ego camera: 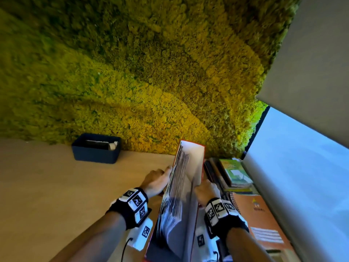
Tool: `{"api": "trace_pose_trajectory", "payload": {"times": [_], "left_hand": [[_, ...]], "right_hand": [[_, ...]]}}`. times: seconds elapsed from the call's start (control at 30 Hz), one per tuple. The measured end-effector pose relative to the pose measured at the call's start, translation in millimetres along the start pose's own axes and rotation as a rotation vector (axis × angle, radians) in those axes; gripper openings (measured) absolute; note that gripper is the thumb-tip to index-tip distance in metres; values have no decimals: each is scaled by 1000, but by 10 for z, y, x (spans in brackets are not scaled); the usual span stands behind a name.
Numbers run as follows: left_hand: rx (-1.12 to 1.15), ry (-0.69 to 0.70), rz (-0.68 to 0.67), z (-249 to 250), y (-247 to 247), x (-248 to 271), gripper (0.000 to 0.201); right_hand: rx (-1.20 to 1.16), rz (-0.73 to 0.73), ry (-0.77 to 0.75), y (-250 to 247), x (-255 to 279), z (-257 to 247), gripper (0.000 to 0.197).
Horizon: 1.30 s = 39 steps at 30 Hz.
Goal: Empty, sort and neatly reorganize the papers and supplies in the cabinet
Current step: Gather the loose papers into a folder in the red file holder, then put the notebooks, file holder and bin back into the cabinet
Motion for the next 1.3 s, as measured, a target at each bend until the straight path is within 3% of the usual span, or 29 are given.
{"api": "trace_pose_trajectory", "payload": {"times": [0.07,0.17,0.33,0.4,0.53,0.77,0.9,1.0,1.07,1.3], "left_hand": [[22,14,99,86,2,245,53],[-34,-12,125,60,109,634,60],[117,-118,16,-215,345,1005,107],[129,-127,-31,-232,375,1185,100],[110,-118,-130,-225,447,1601,63],[328,36,-228,-220,385,2203,53],[223,59,-81,-384,390,2540,67],[101,57,61,-475,453,2813,50],[64,89,138,-428,529,3022,58],[-45,181,149,-246,966,3726,51]], "right_hand": [[10,-2,-26,-25,87,90,35],[61,-33,-53,-27,307,255,34],[96,-69,-105,-48,646,389,23],[122,-82,-107,-28,776,434,23],[137,-19,-106,-22,1042,495,34],[74,27,-161,-68,1689,578,26],[83,66,-182,-134,2159,675,31],[90,67,-228,-165,2503,793,30],[90,74,-257,-180,2683,916,31],[101,75,-231,-266,3167,1467,28]]}}
Point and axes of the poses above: each hand's wrist, its own x-axis away from the middle knuckle, its own y-axis out of the palm, z = x × y, the point moved 5 cm from there along -x, towards the middle knuckle, and after that the axes turned 3 degrees about z, right-handed, at the moved point
